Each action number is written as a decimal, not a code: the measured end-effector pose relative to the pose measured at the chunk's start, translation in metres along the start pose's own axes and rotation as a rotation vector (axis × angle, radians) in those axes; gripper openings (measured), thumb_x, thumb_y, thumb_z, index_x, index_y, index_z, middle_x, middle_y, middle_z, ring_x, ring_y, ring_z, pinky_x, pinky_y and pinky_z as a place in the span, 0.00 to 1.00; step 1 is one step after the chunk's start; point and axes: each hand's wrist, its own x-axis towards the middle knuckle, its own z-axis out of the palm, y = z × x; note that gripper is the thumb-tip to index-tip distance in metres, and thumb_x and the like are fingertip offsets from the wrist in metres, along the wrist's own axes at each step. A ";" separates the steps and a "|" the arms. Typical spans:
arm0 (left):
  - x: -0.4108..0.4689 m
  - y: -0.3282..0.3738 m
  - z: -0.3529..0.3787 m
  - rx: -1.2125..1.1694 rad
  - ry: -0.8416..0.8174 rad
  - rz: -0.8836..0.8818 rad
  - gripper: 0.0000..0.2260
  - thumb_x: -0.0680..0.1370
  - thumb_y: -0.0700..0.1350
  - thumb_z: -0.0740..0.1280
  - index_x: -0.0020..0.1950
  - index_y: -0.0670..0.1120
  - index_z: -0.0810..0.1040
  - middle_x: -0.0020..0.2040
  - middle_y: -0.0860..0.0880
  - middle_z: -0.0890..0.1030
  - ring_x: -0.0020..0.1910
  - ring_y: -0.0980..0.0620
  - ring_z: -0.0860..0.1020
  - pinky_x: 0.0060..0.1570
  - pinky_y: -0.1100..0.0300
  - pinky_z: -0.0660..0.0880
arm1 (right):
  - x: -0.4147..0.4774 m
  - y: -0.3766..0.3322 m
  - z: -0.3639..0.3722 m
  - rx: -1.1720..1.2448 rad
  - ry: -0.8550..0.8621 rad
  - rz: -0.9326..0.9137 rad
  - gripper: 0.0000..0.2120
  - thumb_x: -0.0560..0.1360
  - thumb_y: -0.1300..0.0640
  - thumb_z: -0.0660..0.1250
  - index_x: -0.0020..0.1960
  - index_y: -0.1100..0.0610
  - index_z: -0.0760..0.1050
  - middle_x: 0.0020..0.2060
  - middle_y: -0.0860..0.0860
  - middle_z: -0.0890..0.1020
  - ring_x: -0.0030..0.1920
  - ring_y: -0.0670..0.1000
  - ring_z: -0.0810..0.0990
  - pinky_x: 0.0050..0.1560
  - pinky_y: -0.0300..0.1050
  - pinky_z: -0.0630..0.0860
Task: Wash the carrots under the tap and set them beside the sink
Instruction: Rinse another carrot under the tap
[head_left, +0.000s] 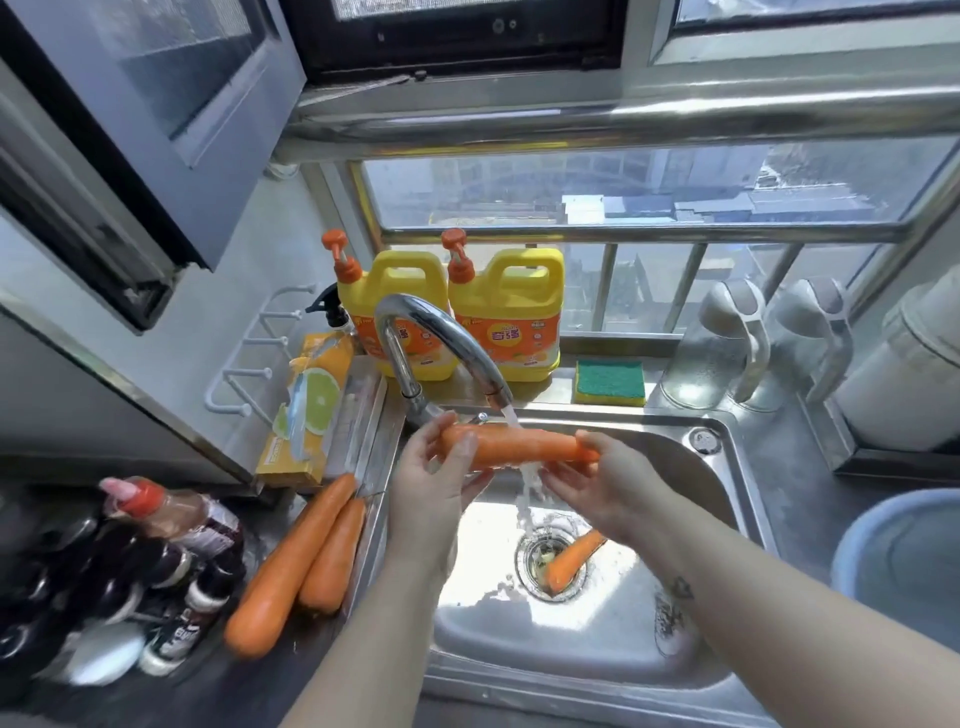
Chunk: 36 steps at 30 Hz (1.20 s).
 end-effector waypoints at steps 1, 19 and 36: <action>-0.003 0.006 -0.009 0.032 0.034 0.039 0.12 0.79 0.41 0.70 0.61 0.52 0.79 0.62 0.45 0.78 0.59 0.45 0.81 0.53 0.50 0.82 | 0.001 0.008 0.008 -0.096 -0.024 0.046 0.14 0.83 0.58 0.62 0.64 0.66 0.70 0.58 0.65 0.78 0.55 0.63 0.82 0.51 0.58 0.82; -0.030 0.003 -0.135 -0.013 0.641 0.198 0.11 0.78 0.42 0.72 0.59 0.50 0.78 0.62 0.45 0.79 0.55 0.50 0.81 0.60 0.48 0.79 | 0.017 0.051 0.043 -1.402 -0.216 -0.222 0.07 0.81 0.59 0.66 0.48 0.57 0.82 0.40 0.52 0.87 0.39 0.49 0.84 0.39 0.42 0.76; -0.084 -0.088 -0.165 -0.086 0.851 -0.083 0.12 0.84 0.43 0.63 0.67 0.44 0.74 0.64 0.44 0.76 0.46 0.53 0.81 0.54 0.53 0.78 | 0.022 0.100 0.044 -1.590 -0.396 -0.038 0.18 0.82 0.64 0.52 0.67 0.52 0.70 0.42 0.52 0.88 0.43 0.52 0.85 0.43 0.45 0.76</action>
